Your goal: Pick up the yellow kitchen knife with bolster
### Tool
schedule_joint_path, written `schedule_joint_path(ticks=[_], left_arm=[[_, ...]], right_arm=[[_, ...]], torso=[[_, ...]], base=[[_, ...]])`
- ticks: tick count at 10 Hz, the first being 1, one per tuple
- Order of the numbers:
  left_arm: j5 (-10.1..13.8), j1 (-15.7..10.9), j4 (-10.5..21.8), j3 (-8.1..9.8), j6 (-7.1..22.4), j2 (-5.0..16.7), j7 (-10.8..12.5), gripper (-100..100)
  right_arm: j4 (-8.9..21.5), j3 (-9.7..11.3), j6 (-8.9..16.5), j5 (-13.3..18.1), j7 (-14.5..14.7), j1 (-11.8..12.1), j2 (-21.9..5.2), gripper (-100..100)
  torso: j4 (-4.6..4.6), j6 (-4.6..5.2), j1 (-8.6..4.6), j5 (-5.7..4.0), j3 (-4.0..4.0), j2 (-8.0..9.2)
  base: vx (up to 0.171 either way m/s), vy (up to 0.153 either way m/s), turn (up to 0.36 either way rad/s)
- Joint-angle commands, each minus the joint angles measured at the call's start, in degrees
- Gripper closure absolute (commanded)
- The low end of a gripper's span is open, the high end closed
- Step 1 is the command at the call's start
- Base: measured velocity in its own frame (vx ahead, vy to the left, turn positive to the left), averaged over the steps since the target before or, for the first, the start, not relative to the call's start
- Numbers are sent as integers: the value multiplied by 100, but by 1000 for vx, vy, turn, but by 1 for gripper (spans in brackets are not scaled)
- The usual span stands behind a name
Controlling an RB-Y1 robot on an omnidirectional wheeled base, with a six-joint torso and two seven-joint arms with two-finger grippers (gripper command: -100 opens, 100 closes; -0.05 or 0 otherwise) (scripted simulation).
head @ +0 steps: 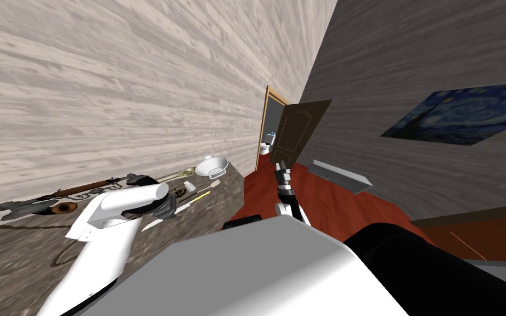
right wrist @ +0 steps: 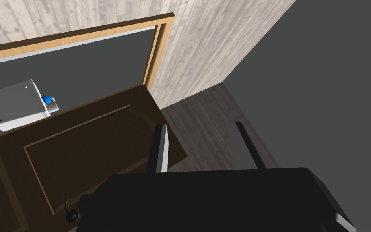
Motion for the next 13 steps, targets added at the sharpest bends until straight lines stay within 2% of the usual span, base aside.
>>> schedule_joint_path(ticks=[1,2,3,4,5,9,10,11,13], left_arm=[[-47,45,-39,20,212,20,17,-100],[-65,51,-34,24,297,31,21,-100],[-58,18,21,11,202,28,14,-100],[-62,20,24,10,216,28,16,0],[-93,23,170,-17,51,5,-8,-100],[-165,28,511,-80,-331,-48,-64,-100],[-155,27,462,-72,-264,-40,-53,-100],[-157,25,477,-74,-290,-41,-57,100],[-154,32,483,-75,-273,-46,-54,100]], right_arm=[[0,0,0,0,0,0,0,0],[0,0,0,0,0,0,0,0],[0,0,0,0,0,0,0,0],[0,0,0,0,0,0,0,0],[0,0,0,0,0,0,0,0],[0,0,0,0,0,0,0,0],[0,0,0,0,0,0,0,0],[0,0,0,0,0,0,0,0],[0,0,0,0,0,0,0,0]], torso=[[0,0,0,0,0,0],[1,0,0,0,1,3],[1,0,2,1,3,5],[2,0,4,1,5,9],[3,0,5,1,7,12],[4,0,8,2,10,17],[4,0,8,2,10,17],[4,0,7,2,9,16],[7,3,10,1,9,12]], base=[[26,-16,-23],[22,-12,-12],[9,-4,0],[0,0,0],[0,0,0],[-8,3,5],[0,0,0],[0,0,0],[0,0,0]])
